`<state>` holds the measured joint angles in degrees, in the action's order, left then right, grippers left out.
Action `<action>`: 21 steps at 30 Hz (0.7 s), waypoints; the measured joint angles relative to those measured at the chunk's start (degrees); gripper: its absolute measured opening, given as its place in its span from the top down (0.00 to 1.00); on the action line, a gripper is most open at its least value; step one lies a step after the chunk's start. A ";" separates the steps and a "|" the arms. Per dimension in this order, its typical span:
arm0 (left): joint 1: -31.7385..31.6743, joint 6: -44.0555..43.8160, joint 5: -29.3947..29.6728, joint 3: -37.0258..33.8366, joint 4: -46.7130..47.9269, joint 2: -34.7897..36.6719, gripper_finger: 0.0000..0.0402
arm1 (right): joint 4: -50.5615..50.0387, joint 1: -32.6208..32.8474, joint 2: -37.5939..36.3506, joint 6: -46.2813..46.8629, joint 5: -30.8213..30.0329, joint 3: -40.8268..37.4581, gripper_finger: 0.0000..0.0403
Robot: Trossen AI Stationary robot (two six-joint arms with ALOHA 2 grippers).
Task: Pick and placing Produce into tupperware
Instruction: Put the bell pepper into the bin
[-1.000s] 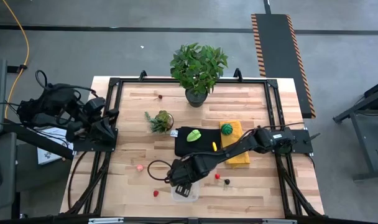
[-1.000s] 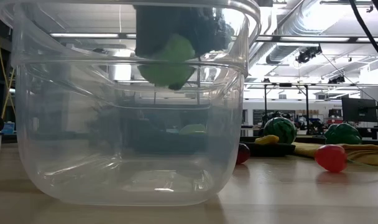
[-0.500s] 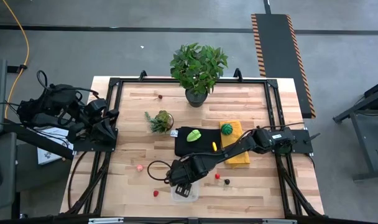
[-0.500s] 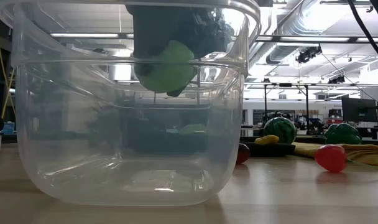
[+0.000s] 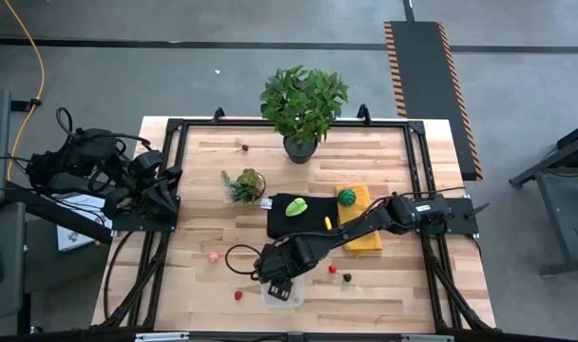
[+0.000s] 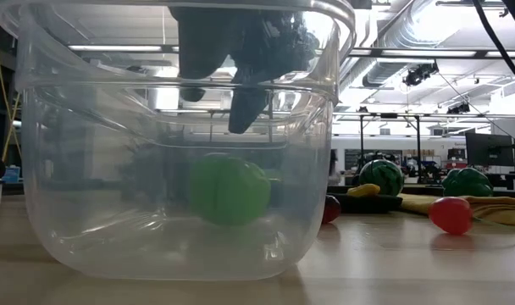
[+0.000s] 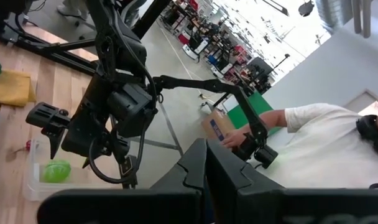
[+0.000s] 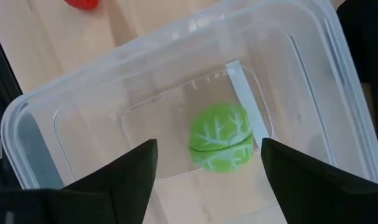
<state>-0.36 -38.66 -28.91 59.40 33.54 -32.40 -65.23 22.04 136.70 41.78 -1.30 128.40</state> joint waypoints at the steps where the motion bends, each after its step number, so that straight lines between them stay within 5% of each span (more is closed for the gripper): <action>1: 0.00 0.44 0.02 0.00 0.00 0.00 1.00 | 0.07 0.00 0.00 0.00 0.00 0.00 0.31; 10: 0.00 2.06 1.52 0.00 0.07 0.00 1.00 | -3.12 -1.53 -3.44 -1.22 -5.71 4.75 0.31; 21: 0.00 4.69 7.98 0.01 3.10 -0.10 1.00 | -15.53 -4.06 -20.03 2.66 -25.59 4.32 0.31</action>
<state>-0.36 -33.97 -20.92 59.40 36.64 -32.50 -80.76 17.98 116.67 44.43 -26.89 132.72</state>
